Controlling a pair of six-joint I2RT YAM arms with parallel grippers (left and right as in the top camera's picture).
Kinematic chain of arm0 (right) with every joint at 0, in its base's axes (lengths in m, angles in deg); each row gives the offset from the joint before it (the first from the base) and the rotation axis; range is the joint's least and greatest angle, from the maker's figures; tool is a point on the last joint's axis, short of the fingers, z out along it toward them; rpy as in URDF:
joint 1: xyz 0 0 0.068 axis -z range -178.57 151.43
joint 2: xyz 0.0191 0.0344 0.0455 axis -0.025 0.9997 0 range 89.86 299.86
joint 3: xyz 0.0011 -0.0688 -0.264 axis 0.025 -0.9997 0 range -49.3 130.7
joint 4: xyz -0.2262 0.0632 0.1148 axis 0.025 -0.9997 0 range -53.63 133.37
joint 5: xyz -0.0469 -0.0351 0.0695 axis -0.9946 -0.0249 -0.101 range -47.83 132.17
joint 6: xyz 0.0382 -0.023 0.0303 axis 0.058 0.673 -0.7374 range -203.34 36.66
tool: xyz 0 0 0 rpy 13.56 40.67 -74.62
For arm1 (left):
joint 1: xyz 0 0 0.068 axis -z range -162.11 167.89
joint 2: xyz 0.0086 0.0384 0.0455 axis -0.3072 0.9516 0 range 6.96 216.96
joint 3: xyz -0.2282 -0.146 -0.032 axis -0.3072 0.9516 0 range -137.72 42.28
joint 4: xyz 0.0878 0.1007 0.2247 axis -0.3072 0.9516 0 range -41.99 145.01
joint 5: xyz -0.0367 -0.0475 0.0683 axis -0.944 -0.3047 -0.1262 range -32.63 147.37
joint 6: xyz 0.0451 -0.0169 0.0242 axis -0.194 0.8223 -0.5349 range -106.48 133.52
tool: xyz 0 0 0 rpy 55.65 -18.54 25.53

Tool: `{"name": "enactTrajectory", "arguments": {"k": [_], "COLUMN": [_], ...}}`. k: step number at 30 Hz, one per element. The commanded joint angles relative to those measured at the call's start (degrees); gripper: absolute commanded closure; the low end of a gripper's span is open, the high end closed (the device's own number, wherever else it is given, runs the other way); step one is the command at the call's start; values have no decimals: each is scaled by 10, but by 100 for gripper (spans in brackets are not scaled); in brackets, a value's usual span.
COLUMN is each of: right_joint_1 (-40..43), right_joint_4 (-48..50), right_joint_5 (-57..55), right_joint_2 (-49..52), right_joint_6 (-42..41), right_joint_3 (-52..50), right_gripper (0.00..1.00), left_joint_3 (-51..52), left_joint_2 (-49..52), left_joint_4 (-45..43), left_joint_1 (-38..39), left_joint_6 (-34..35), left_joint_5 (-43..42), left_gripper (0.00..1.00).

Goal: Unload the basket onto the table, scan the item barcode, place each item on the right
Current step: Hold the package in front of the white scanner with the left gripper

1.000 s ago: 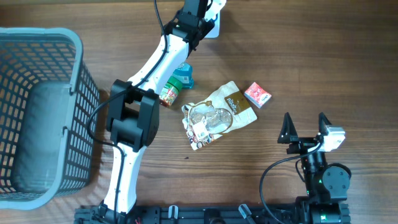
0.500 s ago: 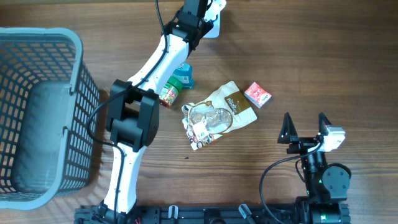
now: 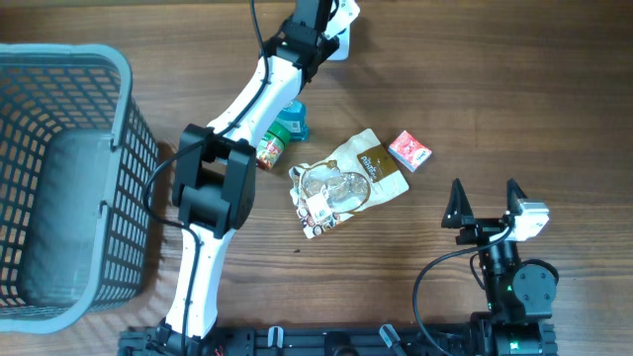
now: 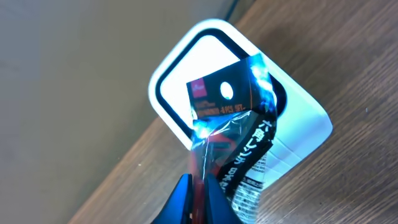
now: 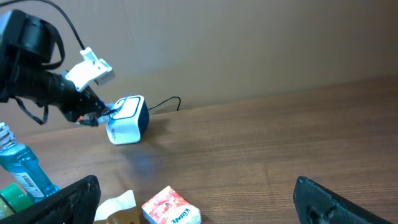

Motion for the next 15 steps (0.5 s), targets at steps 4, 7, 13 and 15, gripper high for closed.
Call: {"name": "enactTrajectory", "arguments": {"k": [4,7,13,15], "right_joint_1": [-2,-2,-2,-2], "right_joint_4": [2,2,2,2], "right_joint_5": [5,5,6,6], "right_joint_2": [-3,-3,-3,-3], "right_joint_6": [7,7,0,-17], "right_joint_3": [-1,-1,-1,-1], "right_gripper": [0,0,0,0], "left_joint_3": [-11,-11,-11,-11], "left_joint_2": [11,11,11,7], "left_joint_4": [-12,-17,-27,-37], "left_joint_1": [-5,-5,-5,-5], "left_joint_6": [-9,-9,-9,-9], "left_joint_5": [5,5,24,36], "left_gripper": [96,96,96,96]}}
